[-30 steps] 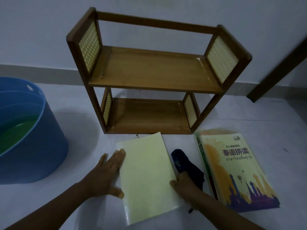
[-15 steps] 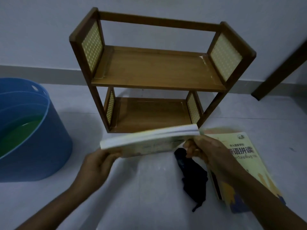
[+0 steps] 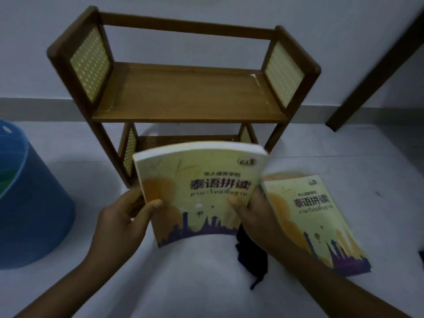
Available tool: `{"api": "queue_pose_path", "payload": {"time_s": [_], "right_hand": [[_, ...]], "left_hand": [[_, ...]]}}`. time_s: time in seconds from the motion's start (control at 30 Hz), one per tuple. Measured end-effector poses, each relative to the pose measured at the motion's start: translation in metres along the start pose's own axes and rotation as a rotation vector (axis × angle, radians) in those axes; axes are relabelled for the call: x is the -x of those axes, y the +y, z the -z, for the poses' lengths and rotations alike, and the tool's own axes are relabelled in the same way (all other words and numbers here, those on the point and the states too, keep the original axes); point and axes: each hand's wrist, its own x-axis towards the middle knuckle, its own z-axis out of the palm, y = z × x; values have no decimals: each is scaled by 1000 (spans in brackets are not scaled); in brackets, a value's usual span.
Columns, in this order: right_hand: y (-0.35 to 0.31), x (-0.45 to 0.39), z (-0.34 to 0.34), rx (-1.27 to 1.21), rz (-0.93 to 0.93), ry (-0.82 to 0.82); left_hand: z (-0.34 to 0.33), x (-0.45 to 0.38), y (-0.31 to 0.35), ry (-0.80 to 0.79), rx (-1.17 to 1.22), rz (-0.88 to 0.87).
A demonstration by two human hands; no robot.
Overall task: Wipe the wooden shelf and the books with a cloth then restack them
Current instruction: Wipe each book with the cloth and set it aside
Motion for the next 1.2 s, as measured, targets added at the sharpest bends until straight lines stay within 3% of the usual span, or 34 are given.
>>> {"api": "queue_pose_path", "payload": {"time_s": [0.1,0.27,0.37,0.47,0.63,0.77,0.87,0.93,0.97,1.03,1.1,1.17,1.2], "right_hand": [[-14,14,46,-49,15,150],[-1,43,140,186,-93,348],[16,49,181,278,-238,376],[44,48,210,296,-347,342],[94,33,232,455,-482,281],[117,19,228,554,-459,296],[124,21,219,878,-433,325],[116,26,196,968,-284,414],[104,28,176,866,-179,400],[84,37,124,678,10,166],[91,41,71,800,155,-155],[111,40,34,970,34,-326],[117,39,23,1005,-56,-337]], "left_hand": [[-25,-6,46,-50,95,9],[-123,-20,90,-435,211,149],[-186,-36,88,-567,199,261],[-237,-48,82,-603,194,359],[-285,-46,68,-681,-107,301],[-294,-47,52,-651,-236,223],[-290,-46,39,-569,-343,113],[-283,-45,34,-522,-373,44],[-276,-47,31,-483,-349,31],[-255,-53,19,-375,-325,-19],[-229,-61,5,-275,-378,-82],[-206,-66,-8,-190,-414,-84],[-197,-67,-12,-173,-420,-81]]}}
